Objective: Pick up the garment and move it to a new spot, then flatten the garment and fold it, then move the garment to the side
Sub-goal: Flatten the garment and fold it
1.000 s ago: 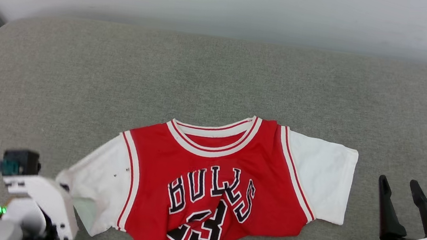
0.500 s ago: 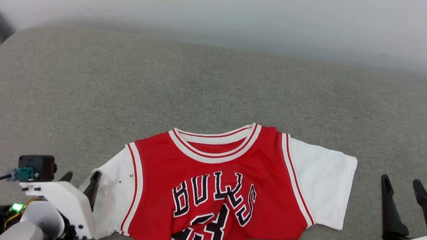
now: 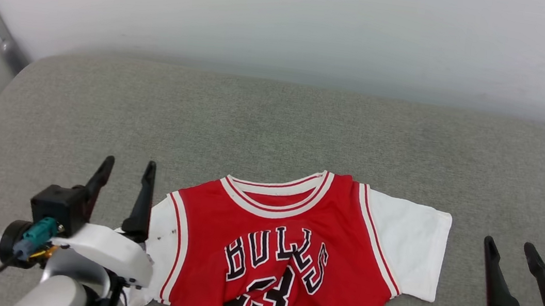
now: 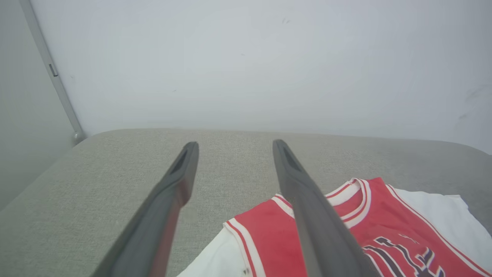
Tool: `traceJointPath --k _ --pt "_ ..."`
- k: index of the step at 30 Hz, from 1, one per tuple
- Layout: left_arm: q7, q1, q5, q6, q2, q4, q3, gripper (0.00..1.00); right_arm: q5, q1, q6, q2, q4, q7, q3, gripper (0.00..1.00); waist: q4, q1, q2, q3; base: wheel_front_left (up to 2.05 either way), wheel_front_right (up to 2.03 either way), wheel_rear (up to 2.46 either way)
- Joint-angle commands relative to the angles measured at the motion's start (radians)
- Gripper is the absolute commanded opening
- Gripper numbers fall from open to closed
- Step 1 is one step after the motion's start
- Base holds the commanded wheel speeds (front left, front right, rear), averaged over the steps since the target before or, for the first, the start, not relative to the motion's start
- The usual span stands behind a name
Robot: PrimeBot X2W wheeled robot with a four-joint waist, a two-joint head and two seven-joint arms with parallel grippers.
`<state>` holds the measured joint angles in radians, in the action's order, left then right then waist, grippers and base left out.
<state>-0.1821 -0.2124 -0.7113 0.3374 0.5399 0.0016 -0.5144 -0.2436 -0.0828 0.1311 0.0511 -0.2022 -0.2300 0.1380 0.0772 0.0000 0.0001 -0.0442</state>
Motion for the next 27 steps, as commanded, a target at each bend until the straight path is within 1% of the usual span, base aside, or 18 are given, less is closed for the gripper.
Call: traceJointPath --k 1,4,5,6,10,12,16,17,18,20,27 --pt "-0.021 0.007 0.015 0.002 -0.015 -0.01 -0.008 1.0 0.005 0.003 -0.001 -0.002 0.009 -0.014 0.011 1.0 0.009 0.0 -0.0001 -0.002 0.0 0.0 0.0" --pt "-0.041 -0.005 0.034 -0.006 -0.04 -0.026 -0.026 1.0 0.01 0.011 -0.001 -0.001 0.053 -0.06 0.054 1.0 0.032 0.0 -0.0001 -0.011 0.0 0.0 0.0" --pt "-0.044 -0.012 0.042 -0.008 -0.044 -0.027 -0.03 1.0 0.008 0.021 -0.001 -0.002 0.079 -0.081 0.068 1.0 0.038 0.0 -0.0001 -0.015 0.0 0.0 0.0" --pt "-0.044 -0.012 0.042 -0.008 -0.044 -0.027 -0.03 1.0 0.008 0.021 -0.001 -0.002 0.079 -0.081 0.068 1.0 0.038 0.0 -0.0001 -0.015 0.0 0.0 0.0" --pt "-0.052 -0.029 0.055 -0.019 -0.067 -0.03 -0.049 1.0 0.0 0.07 -0.001 0.016 0.194 -0.194 0.124 1.0 0.069 0.0 -0.0001 -0.039 0.0 0.0 0.0" --pt "-0.058 -0.045 0.059 -0.028 -0.079 -0.03 -0.051 1.0 -0.033 0.119 -0.001 0.033 0.246 -0.265 0.138 1.0 0.087 0.0 -0.0001 -0.062 0.0 0.0 0.0" --pt "-0.066 -0.068 0.069 -0.035 -0.105 -0.032 -0.055 1.0 -0.051 0.23 -0.001 0.1 0.326 -0.415 0.129 1.0 0.117 0.0 -0.0001 -0.113 0.0 0.0 0.0" --pt "-0.071 -0.084 0.08 -0.037 -0.117 -0.034 -0.047 1.0 -0.059 0.292 -0.001 0.126 0.358 -0.487 0.121 1.0 0.127 0.0 -0.0001 -0.138 0.0 0.0 0.0" --pt "-0.071 -0.084 0.08 -0.037 -0.117 -0.034 -0.047 1.0 -0.059 0.292 -0.001 0.126 0.358 -0.487 0.121 1.0 0.127 0.0 -0.0001 -0.138 0.0 0.0 0.0" --pt "-0.077 -0.093 0.087 -0.049 -0.136 -0.031 -0.042 1.0 -0.054 0.365 -0.001 0.171 0.402 -0.567 0.104 1.0 0.143 0.0 -0.0001 -0.168 0.0 0.0 0.0" --pt "-0.083 -0.107 0.099 -0.071 -0.165 -0.013 -0.014 1.0 -0.055 0.465 -0.001 0.212 0.471 -0.628 0.075 1.0 0.167 0.0 -0.0001 -0.217 0.0 0.0 0.0"
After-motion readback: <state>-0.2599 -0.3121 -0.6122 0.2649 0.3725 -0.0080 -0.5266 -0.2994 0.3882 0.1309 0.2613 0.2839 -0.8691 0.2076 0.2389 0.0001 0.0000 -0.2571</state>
